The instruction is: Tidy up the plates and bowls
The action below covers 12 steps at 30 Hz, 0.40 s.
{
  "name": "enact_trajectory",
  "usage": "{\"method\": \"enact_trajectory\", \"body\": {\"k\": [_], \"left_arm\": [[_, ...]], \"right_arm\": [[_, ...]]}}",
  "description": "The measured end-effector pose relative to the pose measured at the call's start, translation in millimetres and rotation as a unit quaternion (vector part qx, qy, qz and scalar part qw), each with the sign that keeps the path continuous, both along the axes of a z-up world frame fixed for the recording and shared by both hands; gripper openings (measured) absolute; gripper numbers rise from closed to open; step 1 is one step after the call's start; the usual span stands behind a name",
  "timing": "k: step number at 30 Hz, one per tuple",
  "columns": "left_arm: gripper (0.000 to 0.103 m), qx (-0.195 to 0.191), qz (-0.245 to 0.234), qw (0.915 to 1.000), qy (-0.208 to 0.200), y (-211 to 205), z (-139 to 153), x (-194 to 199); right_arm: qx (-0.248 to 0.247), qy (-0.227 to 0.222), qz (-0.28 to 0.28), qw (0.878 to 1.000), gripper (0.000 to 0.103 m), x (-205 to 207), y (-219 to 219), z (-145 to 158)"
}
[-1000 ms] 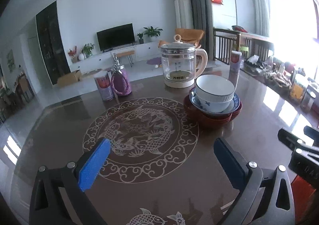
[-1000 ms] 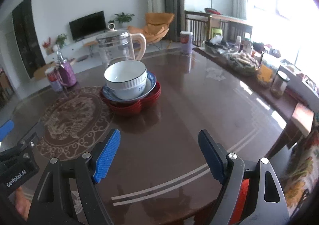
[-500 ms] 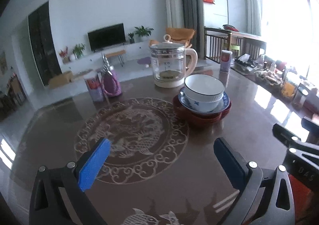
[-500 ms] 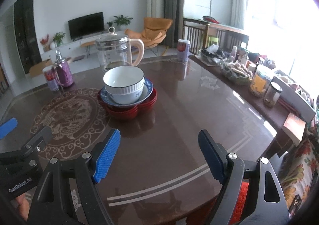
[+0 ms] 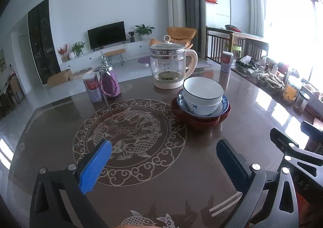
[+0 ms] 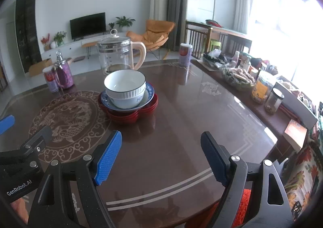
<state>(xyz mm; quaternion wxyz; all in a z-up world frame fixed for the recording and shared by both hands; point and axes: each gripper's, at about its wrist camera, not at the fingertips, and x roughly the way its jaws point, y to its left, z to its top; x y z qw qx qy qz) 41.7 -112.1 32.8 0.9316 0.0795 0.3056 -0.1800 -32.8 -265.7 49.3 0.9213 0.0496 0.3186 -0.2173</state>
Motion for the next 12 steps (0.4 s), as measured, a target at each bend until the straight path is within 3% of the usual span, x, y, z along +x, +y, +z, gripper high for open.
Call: {"method": "enact_trajectory", "body": {"k": [12], "left_arm": [[0.103,0.002,0.001,0.9999,0.013,-5.1,-5.0,-0.3]], "right_arm": [[0.009,0.006,0.001,1.000,0.083,-0.5,-4.2,-8.9]]}}
